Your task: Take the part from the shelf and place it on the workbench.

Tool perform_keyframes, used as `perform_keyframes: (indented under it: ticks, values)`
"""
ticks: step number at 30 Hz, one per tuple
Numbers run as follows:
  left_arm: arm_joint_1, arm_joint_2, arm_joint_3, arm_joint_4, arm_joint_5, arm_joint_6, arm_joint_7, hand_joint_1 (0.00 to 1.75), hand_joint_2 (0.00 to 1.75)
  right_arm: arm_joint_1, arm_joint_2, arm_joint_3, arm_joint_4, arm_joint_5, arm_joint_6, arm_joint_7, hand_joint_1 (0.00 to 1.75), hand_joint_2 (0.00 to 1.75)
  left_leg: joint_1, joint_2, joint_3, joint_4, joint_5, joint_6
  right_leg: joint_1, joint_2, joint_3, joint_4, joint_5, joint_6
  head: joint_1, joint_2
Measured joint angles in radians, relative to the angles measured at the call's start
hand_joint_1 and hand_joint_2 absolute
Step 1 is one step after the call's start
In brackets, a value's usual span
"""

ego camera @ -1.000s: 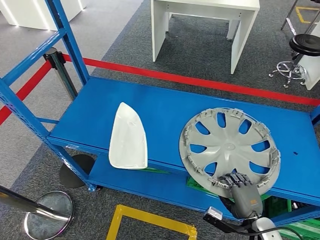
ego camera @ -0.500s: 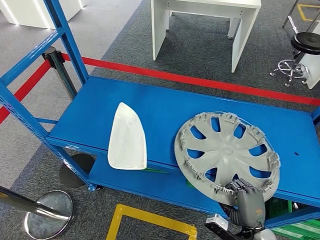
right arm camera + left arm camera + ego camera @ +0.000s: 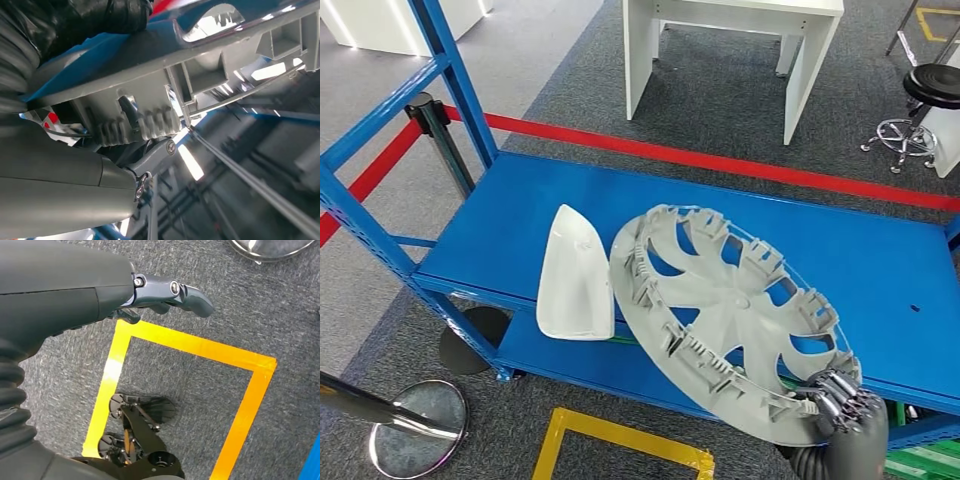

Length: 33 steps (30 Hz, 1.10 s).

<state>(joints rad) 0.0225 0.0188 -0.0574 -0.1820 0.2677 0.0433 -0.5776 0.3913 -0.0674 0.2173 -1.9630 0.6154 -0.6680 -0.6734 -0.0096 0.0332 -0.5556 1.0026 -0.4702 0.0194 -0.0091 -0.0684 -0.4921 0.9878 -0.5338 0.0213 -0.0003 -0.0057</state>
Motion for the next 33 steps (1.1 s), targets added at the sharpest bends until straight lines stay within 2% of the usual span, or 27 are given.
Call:
perform_keyframes:
  ticks: [5,9,10,11,12,14,15,16,17,18,20,21,22,25,26,27,28,30,31,32,33]
  values:
    - [0.001,-0.005,0.011,0.001,0.006,0.007,-0.009,0.00,1.75,0.023,0.036,-0.006,-0.098,-0.058,0.000,-0.023,1.75,1.75,-0.001,0.000,-0.001,0.002,-0.002,0.002,-0.001,0.000,-0.002,-0.001,0.000,0.001,0.000,0.000]
    - [0.006,-0.008,0.014,0.002,0.005,0.009,-0.018,0.00,1.75,0.033,0.080,-0.023,-0.167,-0.113,0.000,-0.024,1.75,1.75,-0.003,-0.001,-0.001,0.001,-0.003,0.015,-0.004,-0.004,0.010,-0.007,0.003,0.011,-0.002,0.000]
    - [0.006,-0.009,0.014,0.002,0.004,0.009,-0.019,0.00,1.75,0.034,0.088,-0.028,-0.178,-0.122,0.000,-0.023,1.75,1.75,-0.001,-0.001,0.003,-0.007,0.003,0.019,-0.004,0.003,0.011,-0.006,-0.001,0.013,-0.001,0.000]
    - [0.006,-0.010,0.014,0.002,0.004,0.009,-0.020,0.00,1.75,0.037,0.094,-0.033,-0.186,-0.129,0.000,-0.023,1.75,1.75,0.002,-0.002,0.006,-0.016,0.010,0.023,-0.003,0.017,0.006,0.009,-0.017,0.015,0.000,0.000]
    - [0.005,-0.012,0.014,0.002,0.004,0.008,-0.022,0.00,1.75,0.039,0.099,-0.038,-0.193,-0.134,0.000,-0.023,1.75,1.75,0.005,-0.003,0.008,-0.024,0.017,0.028,-0.003,0.034,-0.008,0.044,-0.044,0.016,0.002,0.000]
    - [0.004,-0.015,0.014,0.002,0.003,0.006,-0.024,0.00,1.75,0.044,0.109,-0.049,-0.201,-0.145,0.000,-0.024,1.75,1.75,0.007,-0.007,0.006,-0.028,0.021,0.033,-0.005,0.062,-0.065,0.167,-0.115,0.017,0.007,0.000]
    - [0.003,-0.016,0.014,0.002,0.002,0.003,-0.025,0.00,1.75,0.047,0.114,-0.056,-0.202,-0.152,0.000,-0.024,1.75,1.75,0.007,-0.009,0.004,-0.027,0.021,0.033,-0.005,0.065,-0.095,0.231,-0.139,0.018,0.008,0.000]
    - [0.003,-0.018,0.014,0.002,0.001,-0.002,-0.026,0.00,1.75,0.051,0.120,-0.064,-0.202,-0.158,0.000,-0.023,1.75,1.75,0.007,-0.012,0.002,-0.025,0.021,0.033,-0.006,0.066,-0.114,0.272,-0.146,0.020,0.008,0.000]
    - [0.003,-0.019,0.014,0.003,0.000,-0.006,-0.027,0.00,1.75,0.055,0.126,-0.071,-0.202,-0.164,0.000,-0.023,1.75,1.75,0.008,-0.015,0.001,-0.022,0.021,0.032,-0.008,0.066,-0.118,0.276,-0.130,0.022,0.008,0.000]
    - [0.003,-0.020,0.014,0.003,-0.002,-0.011,-0.028,0.00,1.75,0.059,0.132,-0.079,-0.202,-0.170,0.001,-0.023,1.75,1.75,0.010,-0.019,-0.001,-0.017,0.020,0.029,-0.011,0.066,-0.102,0.240,-0.097,0.024,0.008,0.000]
    - [0.003,-0.022,0.014,0.003,-0.004,-0.020,-0.030,0.00,1.75,0.062,0.147,-0.095,-0.201,-0.181,0.001,-0.023,1.75,1.75,0.013,-0.026,-0.008,-0.002,0.016,0.017,-0.017,0.068,-0.039,0.109,-0.027,0.030,0.010,0.000]
    - [0.003,-0.022,0.014,0.003,-0.006,-0.025,-0.030,0.00,1.75,0.062,0.155,-0.102,-0.201,-0.187,0.001,-0.023,1.75,1.75,0.013,-0.030,-0.013,0.006,0.015,0.009,-0.017,0.071,-0.016,0.063,-0.009,0.029,0.011,0.000]
    - [0.003,-0.022,0.014,0.003,-0.007,-0.029,-0.031,0.00,1.75,0.063,0.162,-0.108,-0.200,-0.193,0.001,-0.023,1.75,1.75,0.012,-0.033,-0.018,0.014,0.016,0.001,-0.017,0.073,-0.005,0.038,-0.003,0.026,0.011,0.000]
    - [0.005,-0.023,0.013,0.004,-0.010,-0.040,-0.032,0.00,1.75,0.066,0.178,-0.121,-0.199,-0.205,0.001,-0.023,1.75,1.75,0.013,-0.038,-0.030,0.022,0.023,-0.018,-0.014,0.073,-0.019,0.040,0.003,0.005,0.010,0.000]
    - [0.006,-0.024,0.013,0.005,-0.010,-0.042,-0.032,0.00,1.75,0.066,0.182,-0.124,-0.199,-0.207,0.001,-0.023,1.75,1.75,0.015,-0.038,-0.036,0.032,0.011,-0.024,-0.014,0.071,-0.025,0.039,0.009,-0.004,0.008,0.000]
    - [0.007,-0.025,0.013,0.006,-0.011,-0.043,-0.032,0.00,1.75,0.066,0.186,-0.127,-0.199,-0.208,0.001,-0.023,1.75,1.75,0.016,-0.038,-0.047,0.060,-0.017,-0.029,-0.015,0.069,-0.033,0.038,0.016,-0.014,0.005,0.000]
    - [0.006,-0.025,0.013,0.006,-0.011,-0.044,-0.032,0.00,1.75,0.066,0.190,-0.129,-0.199,-0.210,0.001,-0.023,1.75,1.75,0.018,-0.037,-0.064,0.107,-0.058,-0.034,-0.016,0.066,-0.042,0.037,0.022,-0.023,0.000,0.000]
    - [0.006,-0.026,0.013,0.006,-0.011,-0.047,-0.033,0.00,1.75,0.067,0.196,-0.134,-0.198,-0.212,0.001,-0.023,1.75,1.75,0.018,-0.036,-0.100,0.233,-0.141,-0.039,-0.012,0.062,-0.060,0.038,0.036,-0.030,-0.008,0.000]
    - [0.006,-0.026,0.012,0.006,-0.011,-0.051,-0.033,0.00,1.75,0.068,0.198,-0.136,-0.196,-0.211,0.001,-0.023,1.75,1.75,0.018,-0.036,-0.106,0.278,-0.161,-0.039,-0.010,0.061,-0.071,0.038,0.043,-0.032,-0.010,0.000]
    - [0.006,-0.027,0.012,0.006,-0.011,-0.055,-0.033,0.00,1.75,0.068,0.199,-0.139,-0.194,-0.210,0.001,-0.023,1.75,1.75,0.018,-0.036,-0.097,0.289,-0.159,-0.037,-0.007,0.060,-0.081,0.039,0.050,-0.032,-0.011,0.000]
    - [0.006,-0.027,0.011,0.006,-0.011,-0.059,-0.033,0.00,1.75,0.068,0.200,-0.141,-0.192,-0.208,0.001,-0.023,1.75,1.75,0.017,-0.036,-0.071,0.264,-0.140,-0.032,-0.004,0.059,-0.090,0.040,0.057,-0.032,-0.012,0.000]
